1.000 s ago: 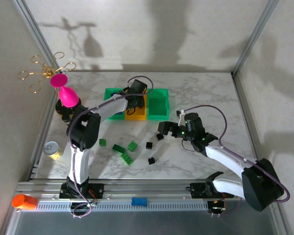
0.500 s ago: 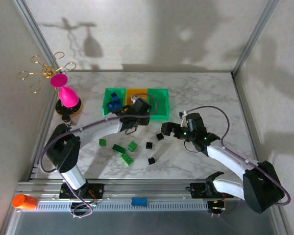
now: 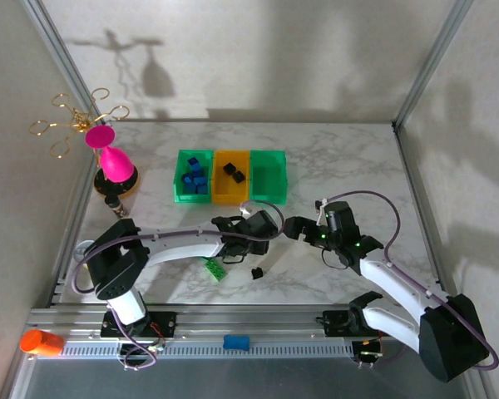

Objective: Sort the legos into containers by color
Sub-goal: Pick up the lego from the middle-left of the table.

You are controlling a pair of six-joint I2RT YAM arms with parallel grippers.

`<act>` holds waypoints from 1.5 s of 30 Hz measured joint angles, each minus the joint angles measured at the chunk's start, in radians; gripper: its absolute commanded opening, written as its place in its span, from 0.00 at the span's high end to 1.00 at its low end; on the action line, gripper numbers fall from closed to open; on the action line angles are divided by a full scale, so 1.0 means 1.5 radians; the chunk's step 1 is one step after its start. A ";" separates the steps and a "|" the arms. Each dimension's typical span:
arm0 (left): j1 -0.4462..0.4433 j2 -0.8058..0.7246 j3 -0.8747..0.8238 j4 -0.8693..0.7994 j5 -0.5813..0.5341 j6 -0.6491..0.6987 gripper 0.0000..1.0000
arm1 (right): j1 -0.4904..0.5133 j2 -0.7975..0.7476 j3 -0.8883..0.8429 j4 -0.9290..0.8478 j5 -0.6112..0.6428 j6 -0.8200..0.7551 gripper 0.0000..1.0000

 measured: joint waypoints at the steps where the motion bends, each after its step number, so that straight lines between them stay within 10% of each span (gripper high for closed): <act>1: -0.002 0.006 -0.001 0.002 0.002 -0.006 0.42 | -0.004 -0.002 -0.002 -0.001 0.000 0.000 0.01; 45: 0.044 -0.005 0.017 -0.012 -0.052 0.004 0.64 | -0.039 -0.023 -0.022 0.076 -0.086 -0.018 0.01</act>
